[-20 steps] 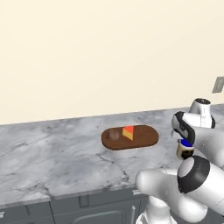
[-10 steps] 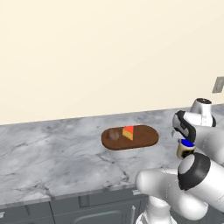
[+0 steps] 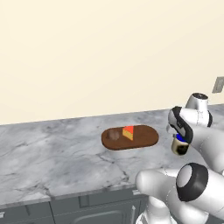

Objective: Retrieve the reheated potato from the microwave, then place the potato, cheese, and condiment on the cutting board.

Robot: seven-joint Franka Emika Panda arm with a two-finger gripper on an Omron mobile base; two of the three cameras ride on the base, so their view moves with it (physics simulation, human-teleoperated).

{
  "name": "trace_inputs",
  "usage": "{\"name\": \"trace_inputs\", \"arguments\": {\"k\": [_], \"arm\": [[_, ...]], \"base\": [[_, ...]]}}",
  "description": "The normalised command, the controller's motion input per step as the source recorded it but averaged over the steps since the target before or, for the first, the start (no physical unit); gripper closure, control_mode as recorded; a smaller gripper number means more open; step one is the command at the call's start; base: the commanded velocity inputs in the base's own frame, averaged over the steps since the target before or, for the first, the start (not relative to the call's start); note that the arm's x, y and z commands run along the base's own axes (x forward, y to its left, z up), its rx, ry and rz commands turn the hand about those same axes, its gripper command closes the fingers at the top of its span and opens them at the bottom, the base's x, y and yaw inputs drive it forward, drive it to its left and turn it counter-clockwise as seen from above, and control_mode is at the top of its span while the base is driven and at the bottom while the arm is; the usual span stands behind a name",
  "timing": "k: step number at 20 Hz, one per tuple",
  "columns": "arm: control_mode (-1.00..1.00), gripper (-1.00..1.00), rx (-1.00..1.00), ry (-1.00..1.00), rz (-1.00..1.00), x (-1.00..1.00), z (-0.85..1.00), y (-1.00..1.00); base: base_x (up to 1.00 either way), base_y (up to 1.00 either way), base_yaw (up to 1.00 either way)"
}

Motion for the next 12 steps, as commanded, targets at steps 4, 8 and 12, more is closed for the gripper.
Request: {"name": "trace_inputs", "arguments": {"k": [4, 8, 12], "arm": [[-1.0, 1.0, 0.0, -0.01, 0.0, 0.46, 0.27, 0.48], [-1.0, 1.0, 0.0, 0.0, 0.0, 0.58, 0.2, 0.52], [-1.0, 1.0, 0.0, 0.0, 0.0, 0.6, 0.0, 0.5]], "base": [[0.0, 0.0, 0.0], [0.0, 0.0, 0.0], [0.0, 0.0, 0.0]]}}
